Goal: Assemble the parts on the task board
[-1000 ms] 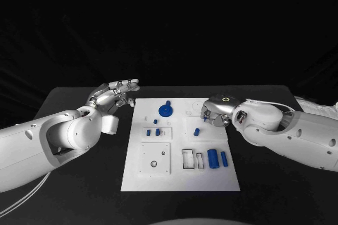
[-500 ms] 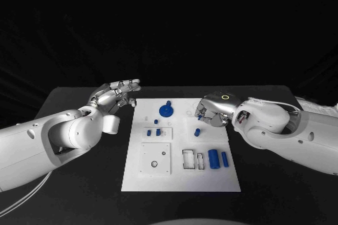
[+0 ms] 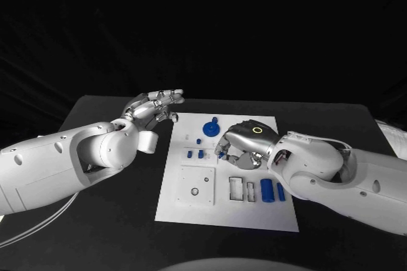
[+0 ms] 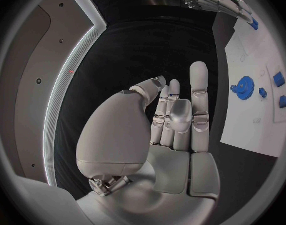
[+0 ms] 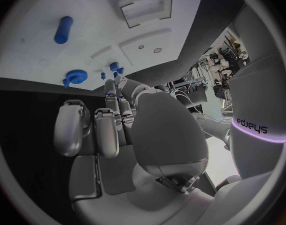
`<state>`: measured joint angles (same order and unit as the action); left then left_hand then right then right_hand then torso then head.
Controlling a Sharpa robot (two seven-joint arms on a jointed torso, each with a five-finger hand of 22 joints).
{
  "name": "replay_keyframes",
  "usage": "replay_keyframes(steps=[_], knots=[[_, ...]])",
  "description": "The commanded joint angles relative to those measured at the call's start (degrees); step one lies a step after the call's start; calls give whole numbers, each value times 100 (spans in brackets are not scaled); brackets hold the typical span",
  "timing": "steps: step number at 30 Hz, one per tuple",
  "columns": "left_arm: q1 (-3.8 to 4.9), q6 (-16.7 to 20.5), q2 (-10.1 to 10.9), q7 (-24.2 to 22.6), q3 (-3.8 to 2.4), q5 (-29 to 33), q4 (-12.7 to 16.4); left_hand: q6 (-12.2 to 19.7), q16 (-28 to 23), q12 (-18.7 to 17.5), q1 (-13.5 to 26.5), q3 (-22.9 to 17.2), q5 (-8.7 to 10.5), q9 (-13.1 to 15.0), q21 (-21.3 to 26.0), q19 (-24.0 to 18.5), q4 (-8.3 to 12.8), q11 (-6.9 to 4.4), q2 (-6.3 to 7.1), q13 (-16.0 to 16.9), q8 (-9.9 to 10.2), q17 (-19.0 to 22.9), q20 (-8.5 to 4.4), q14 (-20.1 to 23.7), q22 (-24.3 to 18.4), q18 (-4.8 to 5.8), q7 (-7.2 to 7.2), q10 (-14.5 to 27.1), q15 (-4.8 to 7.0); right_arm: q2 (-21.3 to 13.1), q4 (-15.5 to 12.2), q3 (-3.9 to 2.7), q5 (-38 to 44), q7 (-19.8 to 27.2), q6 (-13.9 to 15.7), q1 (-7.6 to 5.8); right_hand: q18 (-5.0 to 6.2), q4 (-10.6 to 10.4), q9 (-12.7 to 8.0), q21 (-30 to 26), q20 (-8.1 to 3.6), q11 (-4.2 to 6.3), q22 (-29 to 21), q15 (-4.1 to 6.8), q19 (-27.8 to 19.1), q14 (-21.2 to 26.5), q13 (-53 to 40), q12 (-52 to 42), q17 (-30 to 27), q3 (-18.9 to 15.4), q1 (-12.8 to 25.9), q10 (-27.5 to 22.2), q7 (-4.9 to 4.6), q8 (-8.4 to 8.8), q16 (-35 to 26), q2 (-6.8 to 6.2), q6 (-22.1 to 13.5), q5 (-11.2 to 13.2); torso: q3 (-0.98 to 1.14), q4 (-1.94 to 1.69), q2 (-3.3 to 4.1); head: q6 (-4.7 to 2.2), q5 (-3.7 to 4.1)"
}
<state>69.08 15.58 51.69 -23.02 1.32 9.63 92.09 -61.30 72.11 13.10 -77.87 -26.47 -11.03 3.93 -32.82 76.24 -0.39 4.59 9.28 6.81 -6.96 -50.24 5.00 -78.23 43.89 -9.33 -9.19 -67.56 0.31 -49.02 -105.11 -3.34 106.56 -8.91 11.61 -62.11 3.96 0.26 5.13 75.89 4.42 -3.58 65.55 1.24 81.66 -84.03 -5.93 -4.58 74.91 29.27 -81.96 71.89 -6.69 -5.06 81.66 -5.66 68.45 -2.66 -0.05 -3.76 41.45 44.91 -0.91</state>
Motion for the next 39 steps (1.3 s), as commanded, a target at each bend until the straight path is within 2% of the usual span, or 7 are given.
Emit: replay_keyframes(steps=[1, 6, 8, 14, 24, 39], knots=[[1, -139, -21, -15, -3, 16, 23, 28, -19, 36, 13, 22, -33, -6, 25, -33, 26, 1, -53, 10, -5, 0, 9, 27, -5, -100, 2, 40, 4, 155, 83, 11, 9, 138, -81, 115, 88, 3, 6, 11, -30, 57, -16, 39, 22, -371, 6, 23, 278, 49, 29, 102, -21, -5, 37, 13, 40, -26, -2, -3, 2, 41, -82], [1, -155, -45, -8, -3, 14, 29, 32, -21, 41, 13, 24, -34, -6, 27, -34, 28, 3, -54, 11, -5, 9, 10, 31, -6, -99, 0, 48, 2, 375, 272, 42, -8, 204, -172, 288, 88, 7, 6, 11, -31, 53, -16, 37, 22, -370, 9, 29, 276, 49, 37, 101, -25, -2, 36, 6, 39, -27, -7, -14, -5, 84, -139], [1, -158, -50, -7, -3, 14, 32, 32, -21, 41, 13, 24, -34, -6, 27, -34, 28, 3, -54, 11, -5, 9, 10, 31, -6, -99, 0, 48, 2, 445, 346, 51, -15, 227, -199, 352, 88, 10, 6, 11, -32, 53, -16, 37, 22, -371, 11, 31, 279, 51, 38, 100, -25, 0, 38, 5, 37, -28, -6, -7, 4, 87, -180], [1, -164, -51, -4, -3, 13, 37, 32, -21, 41, 13, 24, -34, -6, 27, -34, 28, 3, -54, 11, -5, 9, 10, 31, -6, -99, 0, 48, 2, 605, 527, 69, -16, 255, -257, 490, 88, 18, 6, 10, -32, 51, -19, 36, 21, -370, 14, 39, 277, 57, 39, 96, -28, 4, 37, 3, 33, -31, 2, -2, 3, 130, -229], [0, -188, -59, 8, -3, 11, 14, 32, -21, 41, 13, 24, -34, -6, 27, -34, 28, 3, -54, 11, -5, 9, 10, 31, -6, -99, 0, 48, 2, 682, 615, 74, 13, 235, -299, 535, 88, 26, 5, 7, -33, 46, -25, 34, 19, -370, 19, 47, 277, 63, 44, 93, -33, 11, 38, 1, 26, -33, 1, -5, -1, 199, -275], [0, -207, -63, 35, -3, 10, -9, 42, -25, 51, 15, 29, -36, -6, 30, -35, 32, 8, -56, 13, -5, 22, 13, 37, -8, -99, -4, 64, -2, 741, 645, 77, 10, 258, -379, 541, 89, 29, 5, 6, -33, 44, -27, 32, 18, -370, 21, 51, 276, 63, 51, 92, -36, 14, 38, -3, 24, -32, -3, -7, -3, 236, -294]])
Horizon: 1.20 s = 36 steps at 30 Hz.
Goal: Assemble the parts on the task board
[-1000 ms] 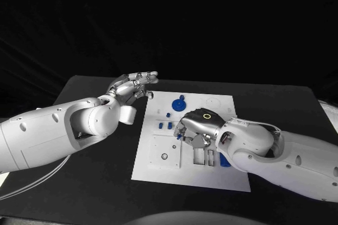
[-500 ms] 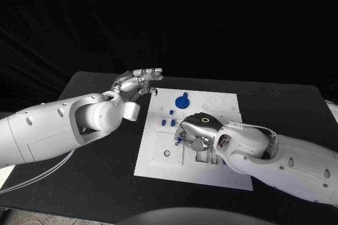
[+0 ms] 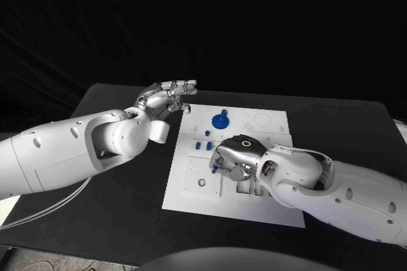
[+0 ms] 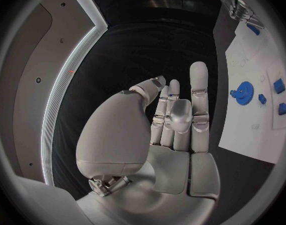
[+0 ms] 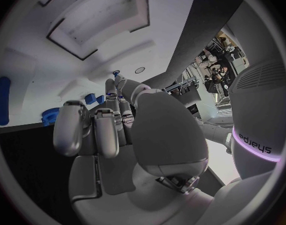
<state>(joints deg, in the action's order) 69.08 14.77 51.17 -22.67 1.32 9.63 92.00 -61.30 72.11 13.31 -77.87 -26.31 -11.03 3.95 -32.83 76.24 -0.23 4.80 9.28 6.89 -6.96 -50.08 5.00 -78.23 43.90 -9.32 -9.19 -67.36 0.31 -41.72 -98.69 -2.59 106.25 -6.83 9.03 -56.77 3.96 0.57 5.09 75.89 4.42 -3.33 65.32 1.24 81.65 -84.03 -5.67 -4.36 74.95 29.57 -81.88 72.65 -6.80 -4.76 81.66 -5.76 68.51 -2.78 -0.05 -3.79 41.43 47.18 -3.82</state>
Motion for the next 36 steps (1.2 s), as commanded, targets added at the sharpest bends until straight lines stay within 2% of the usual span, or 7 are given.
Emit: replay_keyframes(steps=[1, 16, 22, 27, 31, 36], knots=[[1, -127, -12, 2, -3, 10, -2, 42, -25, 30, 15, 14, -36, -8, 31, -35, 16, -13, -56, 5, -5, 5, 13, 37, -10, -99, -5, 44, -2, 13, 6, 3, 40, 49, -133, 6, 89, -2, 9, 6, -33, 19, -4, 32, 18, -370, -5, 29, 273, 33, 43, 16, -26, -16, 38, 7, 18, -20, -2, -4, 0, 11, -4], [1, -158, -16, 21, -3, 5, -8, 42, -25, 30, 15, 14, -36, -8, 31, -35, 16, -13, -56, 5, -5, 5, 13, 37, -10, -99, -5, 44, -2, 106, 89, 34, 218, -123, -400, 7, 90, 0, 10, -1, -31, 13, -16, 27, 14, -368, 1, 39, 262, 27, 71, 15, -31, -10, 32, -2, 16, -18, -3, -2, 6, 42, -9], [1, -165, -19, 33, -3, 2, -11, 42, -25, 30, 15, 14, -36, -8, 31, -35, 16, -13, -56, 5, -5, 5, 13, 37, -10, -99, -5, 44, -2, 155, 121, 55, 244, -139, -417, 7, 93, -13, 2, -15, -19, -9, -37, 8, 2, -362, 34, 80, 245, -25, 187, -50, -42, 31, 22, -58, -33, -25, -5, -4, -2, 59, -7], [1, -171, -22, 49, -2, 1, -15, 42, -25, 30, 15, 14, -36, -8, 31, -35, 16, -13, -56, 5, -5, 5, 13, 37, -10, -99, -5, 44, -2, 176, 175, 65, 199, -156, -361, 7, 104, -93, -26, -61, 26, -80, -108, -49, -30, -348, 128, 101, 193, -94, 373, -317, -85, 103, -10, -97, -154, -25, -4, -2, -4, 62, -12], [1, -180, -21, 64, -2, 1, -17, 49, -28, 42, 9, 14, -38, -7, 34, -37, 24, -11, -63, 8, -7, 14, 16, 43, -12, -99, -7, 60, -5, 167, 202, 69, 178, -175, -230, 7, 144, -114, -85, -201, 99, -194, -332, -145, -113, -322, 221, 92, 93, -141, 463, -808, -171, 131, -76, -184, -382, -32, -2, -2, -4, 60, -14], [1, -189, -20, 77, -2, 0, -20, 49, -28, 42, 9, 14, -38, -7, 34, -37, 24, -11, -63, 8, -7, 14, 16, 43, -12, -99, -7, 60, -5, 124, 171, 70, 178, -193, 25, 7, 204, -81, -140, -397, 159, -253, -632, -192, -205, -299, 213, 72, 4, -279, 474, -1291, -170, 128, -134, -274, -818, -26, 1, -5, -3, 49, -7]])
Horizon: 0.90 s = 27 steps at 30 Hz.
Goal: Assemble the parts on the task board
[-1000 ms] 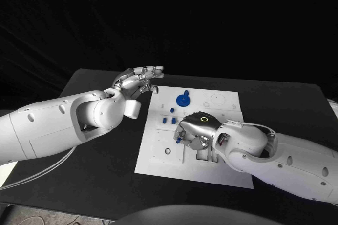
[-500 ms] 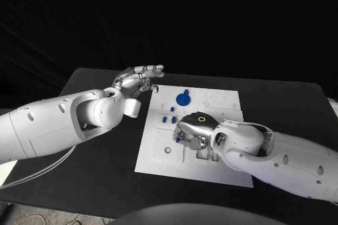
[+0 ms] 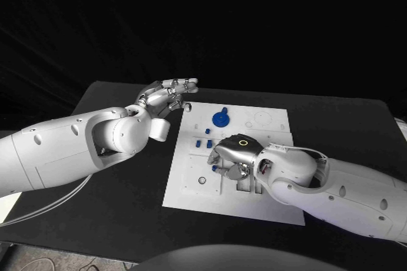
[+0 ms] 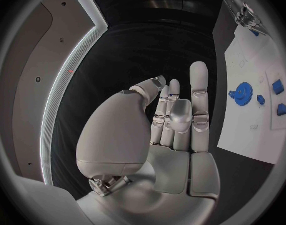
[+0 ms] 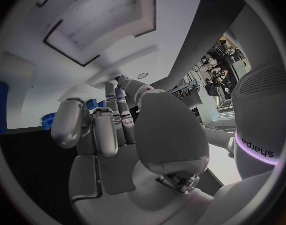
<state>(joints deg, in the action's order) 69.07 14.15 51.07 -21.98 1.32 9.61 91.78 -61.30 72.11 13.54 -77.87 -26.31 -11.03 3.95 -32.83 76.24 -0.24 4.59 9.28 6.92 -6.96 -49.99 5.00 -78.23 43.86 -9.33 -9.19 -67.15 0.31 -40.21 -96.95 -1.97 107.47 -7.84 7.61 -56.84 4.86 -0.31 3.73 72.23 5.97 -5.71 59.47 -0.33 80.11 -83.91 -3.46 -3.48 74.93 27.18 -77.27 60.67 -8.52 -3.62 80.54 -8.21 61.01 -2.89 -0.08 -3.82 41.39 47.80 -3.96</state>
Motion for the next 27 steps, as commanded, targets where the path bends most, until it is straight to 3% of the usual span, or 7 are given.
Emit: replay_keyframes(steps=[1, 6, 11, 14, 20, 23, 27], knots=[[1, -130, -10, 13, -2, 3, 2, 49, -28, 19, 9, 15, -38, -8, 35, -37, 24, 10, -63, 5, -7, 5, 16, 43, -8, -98, -7, 40, -5, -63, -38, 9, 57, -84, 230, 14, 116, 17, -2, -43, 11, -23, -63, -38, -52, -308, -10, -22, -4, -67, 5, -141, 6, 13, -29, -39, -95, -18, 6, -5, 2, -19, 10], [1, -140, -3, 26, -1, 3, -4, 49, -28, 19, 9, 15, -38, -8, 35, -37, 24, 10, -63, 5, -7, 5, 16, 43, -8, -98, -7, 40, -5, -296, -263, -4, 38, -82, 362, 13, 122, 38, 6, -68, 17, -21, -98, -40, -55, -303, -19, -57, -32, -150, 3, -159, 14, 4, -46, -83, -109, -29, 3, -2, -1, -34, 21], [1, -140, 10, 33, 1, 3, -7, 52, -32, 25, 6, 14, -39, -8, 36, -38, 27, 11, -68, 6, -8, 16, 17, 48, -9, -98, -8, 48, -6, -680, -592, -74, 5, -152, 428, -48, 126, 42, 12, -85, 16, -12, -119, -34, -54, -299, -27, -101, -51, -225, 6, -128, 34, -3, -59, -100, -103, -30, -1, 13, -3, -64, 41], [1, -141, 13, 35, 1, 3, -6, 54, -35, 28, 3, 14, -39, -8, 38, -39, 30, 12, -71, 7, -9, 23, 17, 51, -10, -98, -9, 53, -6, -890, -711, -106, -40, -211, 415, -135, 126, 42, 16, -92, 12, -1, -125, -26, -50, -298, -30, -137, -57, -270, 2, -90, 51, -7, -62, -97, -90, -30, 2, 9, -2, -90, 77], [1, -155, 13, 40, 3, 2, -4, 54, -35, 28, 3, 14, -39, -8, 38, -39, 30, 12, -71, 7, -9, 23, 17, 51, -10, -98, -9, 53, -6, -1367, -783, -146, -74, -452, 230, -470, 127, 7, 19, -113, 8, 14, -148, -13, -44, -294, -26, -191, -87, -419, 37, -50, 104, -6, -81, -145, -78, -17, -3, 14, -7, -146, 166], [1, -163, 9, 42, 4, 2, -3, 54, -35, 28, 3, 14, -39, -8, 38, -39, 30, 12, -71, 7, -9, 23, 17, 51, -10, -98, -9, 53, -6, -1517, -716, -152, 2, -591, 66, -591, 134, -48, 11, -162, 20, 3, -211, -20, -57, -281, -18, -177, -142, -663, 49, -143, 139, 5, -119, -239, -127, -12, -4, 17, -9, -173, 192], [1, -180, 1, 48, 6, -8, -11, 54, -35, 31, 1, 13, -40, -7, 38, -39, 32, 12, -73, 8, -10, 24, 18, 52, -10, -99, -9, 55, -7, -1610, -648, -154, 66, -688, -123, -655, 142, -201, 8, -216, 34, -11, -273, -33, -59, -277, -23, -207, -183, -1112, -99, -236, 175, 4, -148, -226, -200, -17, 8, 2, 2, -194, 206]])
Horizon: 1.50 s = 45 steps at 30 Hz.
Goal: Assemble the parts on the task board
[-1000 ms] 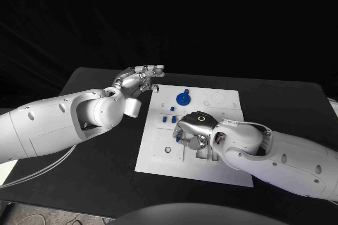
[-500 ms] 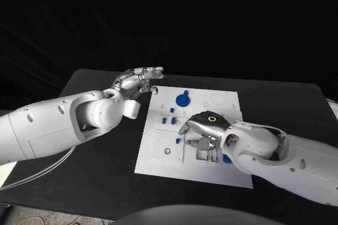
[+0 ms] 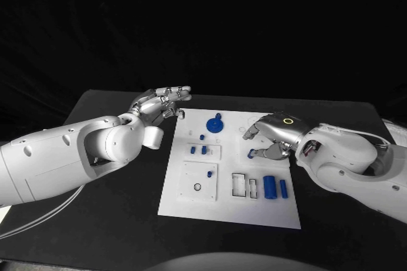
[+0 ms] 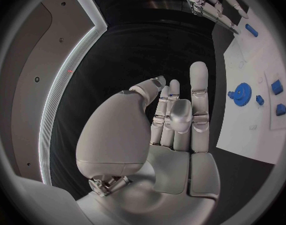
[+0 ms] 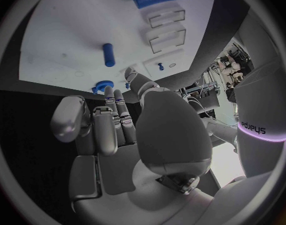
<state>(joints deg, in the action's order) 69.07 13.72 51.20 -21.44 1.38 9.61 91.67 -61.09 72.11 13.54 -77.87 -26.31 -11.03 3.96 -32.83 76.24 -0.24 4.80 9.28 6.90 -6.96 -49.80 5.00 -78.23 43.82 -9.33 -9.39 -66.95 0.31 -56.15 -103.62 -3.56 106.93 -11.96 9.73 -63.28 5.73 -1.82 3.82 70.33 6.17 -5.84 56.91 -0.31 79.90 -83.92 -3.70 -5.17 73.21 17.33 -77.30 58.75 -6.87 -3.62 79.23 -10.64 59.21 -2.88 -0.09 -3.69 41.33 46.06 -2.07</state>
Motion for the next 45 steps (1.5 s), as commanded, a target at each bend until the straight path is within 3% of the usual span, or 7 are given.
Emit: replay_keyframes(steps=[1, 9, 18, 22, 28, 35, 45], knots=[[1, -144, -13, -3, 1, -25, -2, 34, -35, 41, -7, 11, -41, -7, 40, -41, 39, -8, -81, 13, -13, 8, 19, 55, -7, -99, 11, 40, -7, -29, 31, 4, 130, -288, -378, -20, 56, -77, 0, -32, 16, 1, -24, -34, -37, -275, 1, -47, -16, -188, -120, -50, 18, 3, -20, 21, -25, -21, 10, -12, 11, -20, 15], [-3, -178, -18, 0, 5, -90, -16, 36, -34, 50, -12, 10, -40, -6, 42, -42, 44, -7, -86, 15, -16, 10, 20, 56, -8, -100, 10, 47, -8, 11, 64, 8, 126, -272, -571, 59, 60, -192, 5, -59, 10, 23, -58, -18, -28, -273, -8, -141, -47, -358, -263, 28, 43, -3, -40, 115, -5, -28, 11, -6, 12, -31, 2], [-20, -179, -22, -4, 8, -97, -38, 36, -34, 50, -12, 10, -40, -6, 42, -42, 44, -7, -86, 15, -16, 10, 20, 56, -8, -100, 10, 47, -8, 134, 104, 10, 70, -185, -576, 168, 60, -235, 3, -67, -29, 84, -65, 30, -9, -274, -7, -279, -67, -314, -376, 271, 23, 2, -52, 254, 20, -24, 4, -20, 18, -25, 6], [-23, -179, -22, -3, 9, -98, -46, 36, -34, 50, -12, 10, -40, -6, 42, -42, 44, -7, -86, 15, -16, 10, 20, 56, -8, -100, 10, 47, -8, 171, 126, 11, 44, -163, -623, 188, 57, -258, 4, -60, -64, 141, -52, 76, 11, -281, -11, -334, -64, -201, -426, 514, 36, -3, -48, 339, 31, -17, 8, -20, 13, -12, 1], [-25, -180, -17, -3, 9, -98, -47, 36, -34, 50, -12, 10, -40, -6, 42, -42, 44, -7, -86, 15, -16, 10, 20, 56, -8, -100, 10, 47, -8, 204, 166, 13, 44, -169, -688, 202, 45, -266, 44, -34, -137, 212, -11, 148, 49, -297, -5, -303, -31, 139, -547, 861, -29, -87, -20, 450, 314, -4, 6, -6, 17, 1, -6], [-26, -187, -16, 4, 9, -98, -50, 36, -34, 50, -12, 10, -40, -6, 42, -42, 44, -7, -86, 15, -16, 10, 20, 56, -8, -100, 10, 47, -8, 218, 186, 13, 120, -195, -667, 207, 39, -261, 53, -23, -158, 225, 9, 154, 68, -301, 2, -185, -22, 416, -566, 1005, -31, -105, -10, 427, 504, 1, 7, -11, 13, 12, 3], [-28, -193, -14, 19, 10, -98, -51, 38, -35, 65, -2, 17, -38, -5, 45, -43, 43, -4, -92, 19, -20, 17, 22, 60, -10, -99, 7, 56, -11, 225, 220, 14, 192, -214, -650, 208, 39, -249, 45, -30, -156, 211, 1, 147, 67, -299, 6, -91, -27, 538, -548, 1001, -40, -80, -12, 363, 537, 0, 5, -12, 11, 21, 10]])
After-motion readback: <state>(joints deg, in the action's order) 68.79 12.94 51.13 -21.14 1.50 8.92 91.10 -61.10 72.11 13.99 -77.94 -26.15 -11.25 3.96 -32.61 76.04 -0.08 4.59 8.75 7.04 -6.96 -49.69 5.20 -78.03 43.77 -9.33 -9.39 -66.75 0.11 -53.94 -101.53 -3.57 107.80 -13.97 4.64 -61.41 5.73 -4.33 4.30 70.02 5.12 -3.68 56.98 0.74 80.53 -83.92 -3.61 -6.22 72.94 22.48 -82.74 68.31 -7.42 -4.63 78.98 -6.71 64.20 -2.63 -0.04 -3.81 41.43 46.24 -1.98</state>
